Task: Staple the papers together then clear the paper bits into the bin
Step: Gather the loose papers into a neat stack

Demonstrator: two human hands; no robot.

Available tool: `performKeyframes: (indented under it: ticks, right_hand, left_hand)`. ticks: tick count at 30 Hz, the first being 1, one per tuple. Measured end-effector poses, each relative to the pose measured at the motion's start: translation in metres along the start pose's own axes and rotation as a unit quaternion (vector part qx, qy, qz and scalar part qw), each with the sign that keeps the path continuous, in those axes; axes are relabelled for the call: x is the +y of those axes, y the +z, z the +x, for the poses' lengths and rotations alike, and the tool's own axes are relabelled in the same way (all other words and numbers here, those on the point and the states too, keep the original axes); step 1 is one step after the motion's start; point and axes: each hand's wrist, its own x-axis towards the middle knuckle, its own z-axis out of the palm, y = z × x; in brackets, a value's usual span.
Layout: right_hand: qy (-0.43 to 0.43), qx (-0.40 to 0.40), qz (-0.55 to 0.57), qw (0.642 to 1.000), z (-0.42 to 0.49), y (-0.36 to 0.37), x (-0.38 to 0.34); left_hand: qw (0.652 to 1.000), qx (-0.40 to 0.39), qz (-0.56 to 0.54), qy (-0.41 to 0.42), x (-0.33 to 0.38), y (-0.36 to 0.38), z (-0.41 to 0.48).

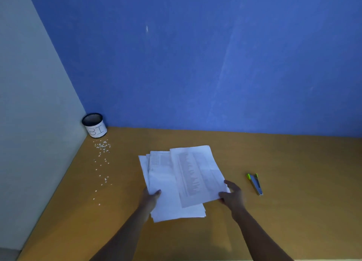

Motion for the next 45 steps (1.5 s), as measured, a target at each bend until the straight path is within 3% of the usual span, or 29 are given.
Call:
performKeyframes:
  ticks: [3,8,16,20,23,28,33,35,40,45]
  right_hand:
    - [-0.062,-0.003,-0.082,0.995,-0.016,0.008,0.011]
    - [-0.095,-0.061,-0.112,0.987,-0.028,0.022,0.023]
    - [-0.056,-0.134,-0.146,0.979,-0.037,0.020,0.025]
    - [-0.073,-0.091,-0.246,0.962,-0.027,0.010,0.018]
    - [-0.060,-0.069,-0.208,0.974,-0.018,0.003,0.007]
    - [-0.005,-0.097,-0.052,0.994,-0.009,-0.003,-0.016]
    - [-0.061,-0.185,0.080,0.978,-0.009,-0.004,-0.020]
    - [-0.092,-0.217,0.095,0.967,-0.013,-0.002,-0.020]
    - [-0.120,-0.214,0.024,0.969,-0.020,0.007,-0.022]
    - [-0.161,-0.137,0.052,0.976,-0.028,0.010,-0.044]
  left_hand:
    - [1.000,-0.014,0.009,0.010,0.008,0.015,-0.001]
    - [0.997,-0.059,-0.034,0.036,0.019,0.034,-0.008]
    - [0.996,-0.057,0.035,0.052,0.024,0.040,-0.005]
    - [0.997,-0.049,0.028,0.057,0.032,0.035,-0.009]
    - [0.994,-0.072,0.006,0.083,0.041,0.029,-0.018]
    - [0.982,-0.152,-0.009,0.115,0.048,0.015,-0.034]
    - [0.971,-0.217,0.007,0.099,0.051,0.011,-0.039]
    - [0.972,-0.218,0.022,0.085,0.054,0.012,-0.039]
    - [0.982,-0.169,-0.018,0.088,0.060,0.015,-0.036]
    - [0.986,-0.100,-0.065,0.112,0.074,0.018,-0.038]
